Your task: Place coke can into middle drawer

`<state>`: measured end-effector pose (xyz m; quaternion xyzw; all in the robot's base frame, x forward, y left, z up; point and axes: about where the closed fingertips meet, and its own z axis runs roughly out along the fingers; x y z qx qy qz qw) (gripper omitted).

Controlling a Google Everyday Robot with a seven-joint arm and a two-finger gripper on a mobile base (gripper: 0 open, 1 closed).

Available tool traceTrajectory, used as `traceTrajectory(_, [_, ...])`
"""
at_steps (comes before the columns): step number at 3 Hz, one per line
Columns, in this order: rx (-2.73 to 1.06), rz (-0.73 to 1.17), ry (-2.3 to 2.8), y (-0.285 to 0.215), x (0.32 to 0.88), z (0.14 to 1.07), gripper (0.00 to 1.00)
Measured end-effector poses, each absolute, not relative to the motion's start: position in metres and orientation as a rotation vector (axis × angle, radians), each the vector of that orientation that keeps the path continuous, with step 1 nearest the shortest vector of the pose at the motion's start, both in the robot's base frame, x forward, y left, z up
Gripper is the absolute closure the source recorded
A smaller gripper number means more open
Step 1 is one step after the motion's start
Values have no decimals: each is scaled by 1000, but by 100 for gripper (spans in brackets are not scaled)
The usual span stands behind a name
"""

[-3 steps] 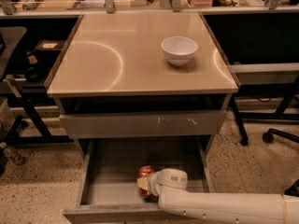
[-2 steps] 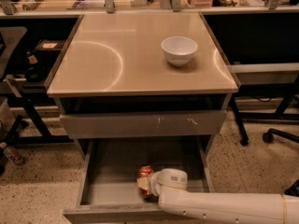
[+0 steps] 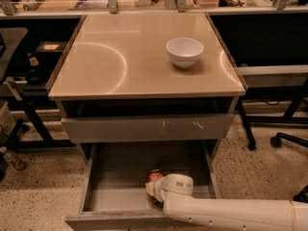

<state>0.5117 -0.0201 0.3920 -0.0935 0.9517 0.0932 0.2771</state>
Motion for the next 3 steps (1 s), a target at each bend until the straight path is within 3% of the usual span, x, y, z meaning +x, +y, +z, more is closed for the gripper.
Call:
traceTrajectory(1, [-251,250,2556,-20,512,392,12])
traceTrajectory(2, [-251,250,2556,-20,512,392,0])
traceTrajectory(3, [-251,250,2556,-20,512,392,0])
